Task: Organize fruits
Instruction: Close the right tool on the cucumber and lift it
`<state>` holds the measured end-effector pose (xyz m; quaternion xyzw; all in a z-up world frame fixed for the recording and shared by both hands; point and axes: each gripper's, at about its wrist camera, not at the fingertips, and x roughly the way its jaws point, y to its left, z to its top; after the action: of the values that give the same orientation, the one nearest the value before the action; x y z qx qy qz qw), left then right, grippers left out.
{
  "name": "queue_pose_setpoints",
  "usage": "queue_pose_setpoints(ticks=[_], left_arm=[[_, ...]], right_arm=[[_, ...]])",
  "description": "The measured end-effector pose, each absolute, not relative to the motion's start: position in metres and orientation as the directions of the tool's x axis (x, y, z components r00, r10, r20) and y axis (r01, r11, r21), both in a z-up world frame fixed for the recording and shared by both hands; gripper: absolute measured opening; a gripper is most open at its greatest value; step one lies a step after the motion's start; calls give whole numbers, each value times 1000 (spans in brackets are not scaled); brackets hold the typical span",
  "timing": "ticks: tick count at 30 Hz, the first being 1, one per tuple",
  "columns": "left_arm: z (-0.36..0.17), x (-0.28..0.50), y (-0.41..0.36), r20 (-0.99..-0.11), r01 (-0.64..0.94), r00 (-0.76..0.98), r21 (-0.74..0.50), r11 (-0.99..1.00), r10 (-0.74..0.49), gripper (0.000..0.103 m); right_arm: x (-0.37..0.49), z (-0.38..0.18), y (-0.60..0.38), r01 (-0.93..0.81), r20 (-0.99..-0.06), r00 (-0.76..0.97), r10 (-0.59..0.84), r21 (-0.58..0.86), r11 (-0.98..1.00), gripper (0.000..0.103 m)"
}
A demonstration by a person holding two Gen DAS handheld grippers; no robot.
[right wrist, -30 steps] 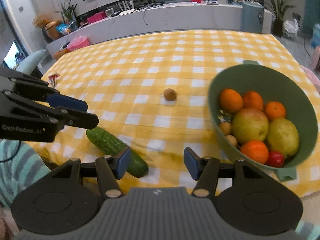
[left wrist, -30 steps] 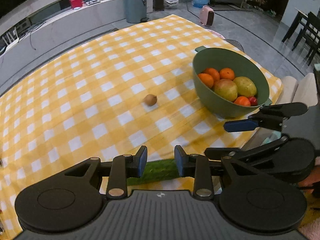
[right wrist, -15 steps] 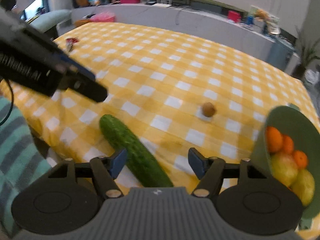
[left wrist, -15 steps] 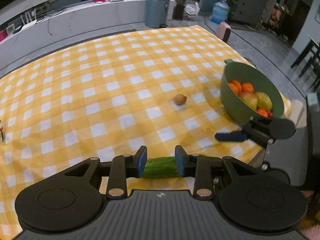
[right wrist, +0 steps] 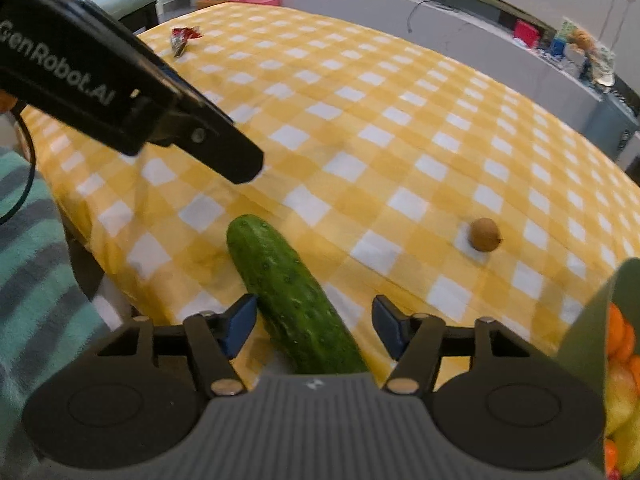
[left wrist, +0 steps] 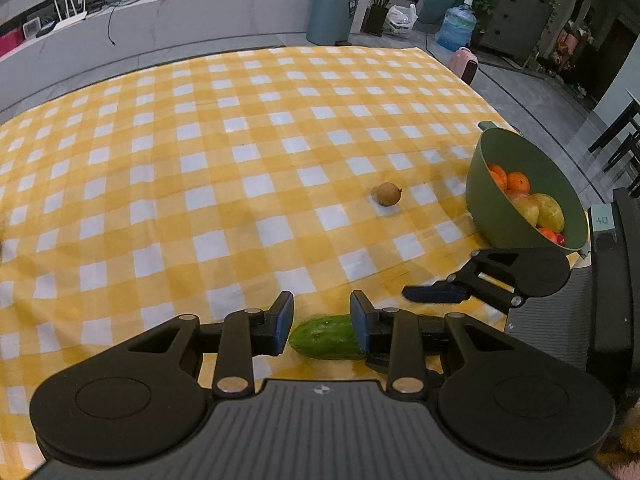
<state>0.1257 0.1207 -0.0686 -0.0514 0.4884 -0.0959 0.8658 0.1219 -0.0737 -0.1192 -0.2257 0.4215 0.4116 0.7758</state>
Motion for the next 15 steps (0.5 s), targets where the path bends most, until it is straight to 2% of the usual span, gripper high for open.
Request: queue_pose_setpoints(ticks=[1,6,15], left_arm=[[-70,126,122,-838,113,501,-185,976,-217,39],[-76,130,126,-844,100,488,-199,975,-222,39],[-78,134,132,-840,85,486,-227,970,-239,39]], right_arm=[[121,-120,-72,-840,-842,292,454,1,543,47],[115,-123,-65,-873,-850,296,436,-56,484,46],[136,-122,-79,-823,-837,264,479,63,565,43]])
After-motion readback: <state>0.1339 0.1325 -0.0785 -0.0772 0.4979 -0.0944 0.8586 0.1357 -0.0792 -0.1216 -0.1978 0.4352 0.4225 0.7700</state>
